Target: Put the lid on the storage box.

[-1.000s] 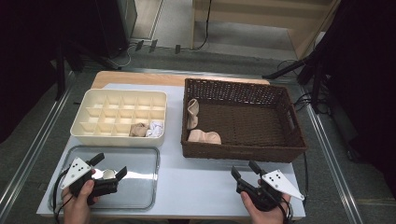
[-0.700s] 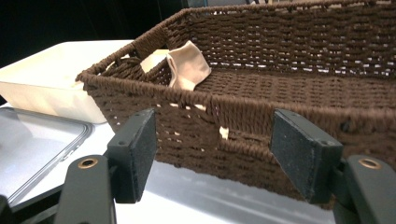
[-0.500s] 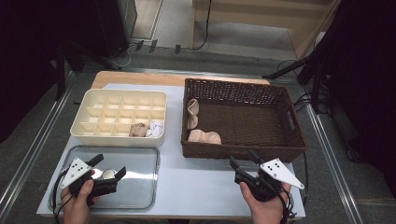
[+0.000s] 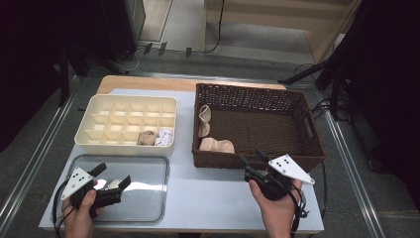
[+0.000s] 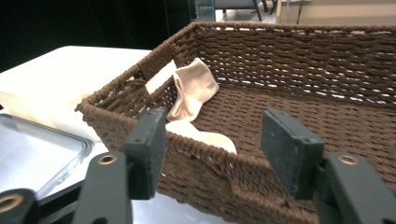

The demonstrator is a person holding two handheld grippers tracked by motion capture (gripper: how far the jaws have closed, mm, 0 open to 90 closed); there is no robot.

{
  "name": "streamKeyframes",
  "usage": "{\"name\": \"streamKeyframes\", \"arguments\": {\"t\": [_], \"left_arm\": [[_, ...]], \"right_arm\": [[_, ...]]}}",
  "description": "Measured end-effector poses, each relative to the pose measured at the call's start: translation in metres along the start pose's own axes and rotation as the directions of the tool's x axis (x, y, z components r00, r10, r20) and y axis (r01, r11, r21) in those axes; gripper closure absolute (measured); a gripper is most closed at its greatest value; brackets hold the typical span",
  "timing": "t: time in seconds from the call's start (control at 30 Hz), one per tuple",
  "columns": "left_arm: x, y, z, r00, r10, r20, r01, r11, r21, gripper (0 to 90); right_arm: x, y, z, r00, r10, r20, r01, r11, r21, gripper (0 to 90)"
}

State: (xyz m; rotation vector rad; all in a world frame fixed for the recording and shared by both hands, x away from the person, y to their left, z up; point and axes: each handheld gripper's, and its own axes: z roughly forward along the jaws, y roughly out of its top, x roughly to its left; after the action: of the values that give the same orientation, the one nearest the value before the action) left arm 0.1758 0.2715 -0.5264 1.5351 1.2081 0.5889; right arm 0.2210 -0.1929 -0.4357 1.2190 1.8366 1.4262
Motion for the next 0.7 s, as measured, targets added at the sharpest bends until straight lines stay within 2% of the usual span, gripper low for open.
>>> {"name": "streamKeyframes", "arguments": {"t": [0.3,0.7], "left_arm": [[0.002,0.0,0.0,1.0,-0.003,-0.002,0.003,1.0,-0.001,0.0],[0.002,0.0,-0.001,1.0,-0.009,0.005,0.009,1.0,-0.004,0.0]], "right_arm": [[0.004,0.012,0.02,0.9998,-0.02,-0.005,0.02,1.0,0.021,46.0],[0.011,0.029,0.048,0.9996,-0.025,-0.01,0.026,0.999,0.048,47.8]]}}
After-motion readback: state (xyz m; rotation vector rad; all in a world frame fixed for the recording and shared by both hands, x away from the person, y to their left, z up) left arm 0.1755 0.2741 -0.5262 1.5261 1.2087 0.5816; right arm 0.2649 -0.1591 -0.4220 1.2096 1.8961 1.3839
